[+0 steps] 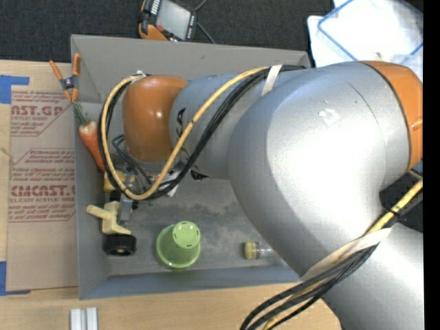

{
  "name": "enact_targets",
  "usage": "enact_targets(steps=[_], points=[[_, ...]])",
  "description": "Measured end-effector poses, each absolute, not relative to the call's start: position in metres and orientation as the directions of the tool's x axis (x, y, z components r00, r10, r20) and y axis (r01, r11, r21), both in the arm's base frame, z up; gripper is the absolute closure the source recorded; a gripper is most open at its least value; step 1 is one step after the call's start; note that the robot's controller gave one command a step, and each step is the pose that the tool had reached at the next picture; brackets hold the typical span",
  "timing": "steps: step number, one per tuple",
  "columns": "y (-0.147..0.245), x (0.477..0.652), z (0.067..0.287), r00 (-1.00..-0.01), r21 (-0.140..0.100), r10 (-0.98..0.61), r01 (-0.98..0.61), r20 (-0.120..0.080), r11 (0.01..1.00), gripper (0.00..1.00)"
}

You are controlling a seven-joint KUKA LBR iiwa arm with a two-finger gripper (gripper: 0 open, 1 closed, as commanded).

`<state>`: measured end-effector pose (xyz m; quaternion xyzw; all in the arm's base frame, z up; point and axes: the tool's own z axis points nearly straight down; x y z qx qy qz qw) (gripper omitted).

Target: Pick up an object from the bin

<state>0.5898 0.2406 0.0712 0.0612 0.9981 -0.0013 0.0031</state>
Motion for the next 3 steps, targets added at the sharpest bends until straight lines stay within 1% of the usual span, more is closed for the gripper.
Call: enact_targets(steps=[1, 2, 3], points=[[0.241, 0.588, 0.088, -0.993, -0.002, 0.122, 0.122, -0.004, 0.993, 1.00], [0.242, 0.589, 0.106, -0.993, 0.000, 0.121, 0.121, -0.006, 0.993, 1.00], [0.242, 0.588, 0.132, -0.993, -0.002, 0.120, 0.120, -0.003, 0.993, 1.00]])
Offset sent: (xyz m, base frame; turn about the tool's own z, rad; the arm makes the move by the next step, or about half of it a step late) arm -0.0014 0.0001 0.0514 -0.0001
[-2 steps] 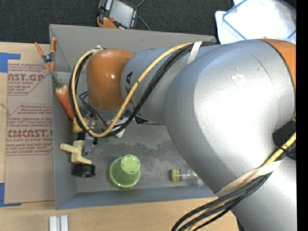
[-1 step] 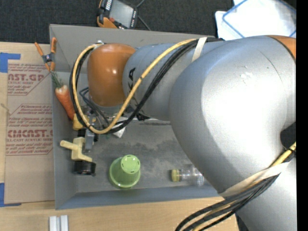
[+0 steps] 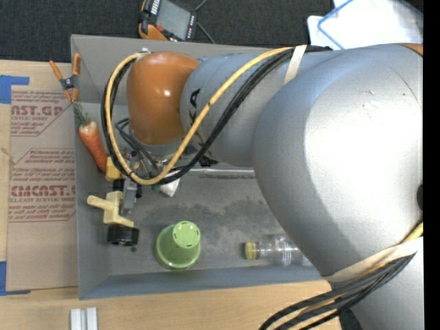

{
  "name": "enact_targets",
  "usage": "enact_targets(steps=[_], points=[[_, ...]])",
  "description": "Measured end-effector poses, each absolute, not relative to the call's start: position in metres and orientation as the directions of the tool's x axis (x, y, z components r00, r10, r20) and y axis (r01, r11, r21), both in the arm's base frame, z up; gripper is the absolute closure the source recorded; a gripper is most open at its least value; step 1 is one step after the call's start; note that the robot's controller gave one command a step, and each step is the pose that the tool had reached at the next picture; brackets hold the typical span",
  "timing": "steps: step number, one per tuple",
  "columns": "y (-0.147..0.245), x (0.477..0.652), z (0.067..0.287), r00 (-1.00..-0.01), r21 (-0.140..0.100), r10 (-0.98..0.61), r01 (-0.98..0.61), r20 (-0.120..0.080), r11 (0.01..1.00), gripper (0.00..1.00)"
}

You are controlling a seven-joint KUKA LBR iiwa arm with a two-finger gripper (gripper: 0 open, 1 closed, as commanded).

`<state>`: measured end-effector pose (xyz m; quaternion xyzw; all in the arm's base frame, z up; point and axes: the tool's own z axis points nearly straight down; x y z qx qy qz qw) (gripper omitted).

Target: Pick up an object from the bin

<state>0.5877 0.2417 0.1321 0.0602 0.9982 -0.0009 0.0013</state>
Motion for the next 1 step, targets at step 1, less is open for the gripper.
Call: enact_targets(steps=[1], points=[[0.2422, 0.5875, 0.1665, -0.993, -0.001, 0.119, 0.119, -0.002, 0.993, 1.00]])
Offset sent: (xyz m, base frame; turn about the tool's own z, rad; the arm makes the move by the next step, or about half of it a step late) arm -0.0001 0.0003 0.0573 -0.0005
